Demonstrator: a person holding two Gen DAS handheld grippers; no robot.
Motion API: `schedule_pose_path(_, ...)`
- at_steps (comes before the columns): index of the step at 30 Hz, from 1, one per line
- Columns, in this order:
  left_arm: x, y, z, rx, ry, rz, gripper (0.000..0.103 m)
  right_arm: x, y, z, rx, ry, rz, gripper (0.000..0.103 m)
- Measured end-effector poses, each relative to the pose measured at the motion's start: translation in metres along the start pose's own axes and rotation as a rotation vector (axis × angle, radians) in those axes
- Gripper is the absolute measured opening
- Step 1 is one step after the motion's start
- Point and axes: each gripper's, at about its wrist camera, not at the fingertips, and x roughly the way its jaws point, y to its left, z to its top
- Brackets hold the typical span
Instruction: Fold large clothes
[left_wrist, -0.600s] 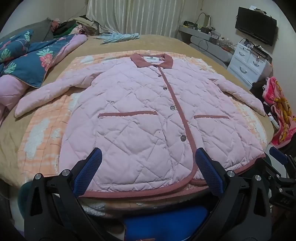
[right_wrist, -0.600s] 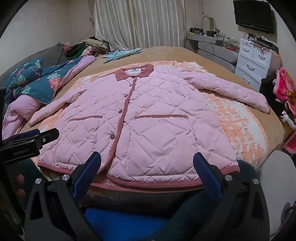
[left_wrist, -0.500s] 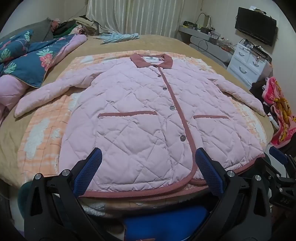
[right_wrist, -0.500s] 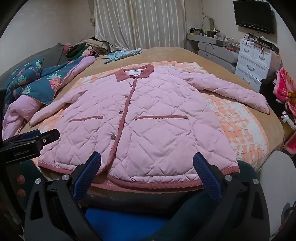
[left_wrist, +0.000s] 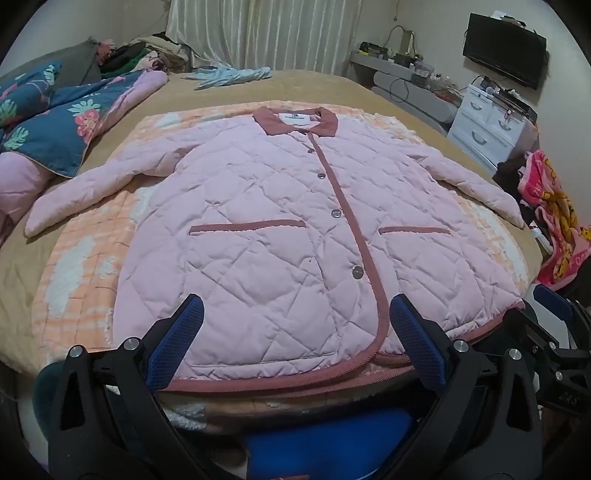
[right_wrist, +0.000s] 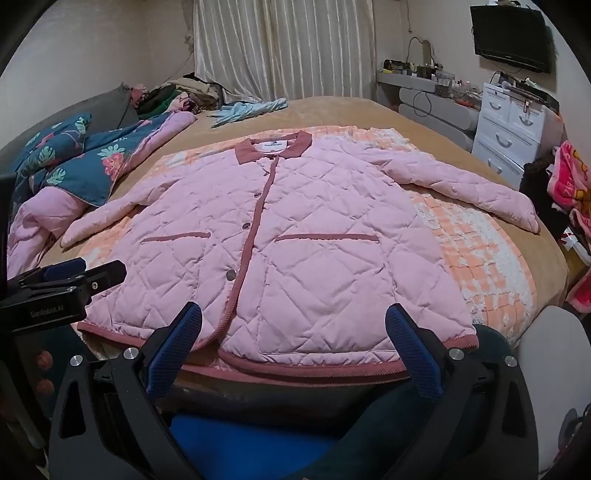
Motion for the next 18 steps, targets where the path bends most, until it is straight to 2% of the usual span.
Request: schedule_pose_path(18,-0.0005,0.0000,-0.0001,0.003,0.000,-0.013,0.094,0.0023,-0.0002,-0.0007,-0.004,0.003,0.005,0.099)
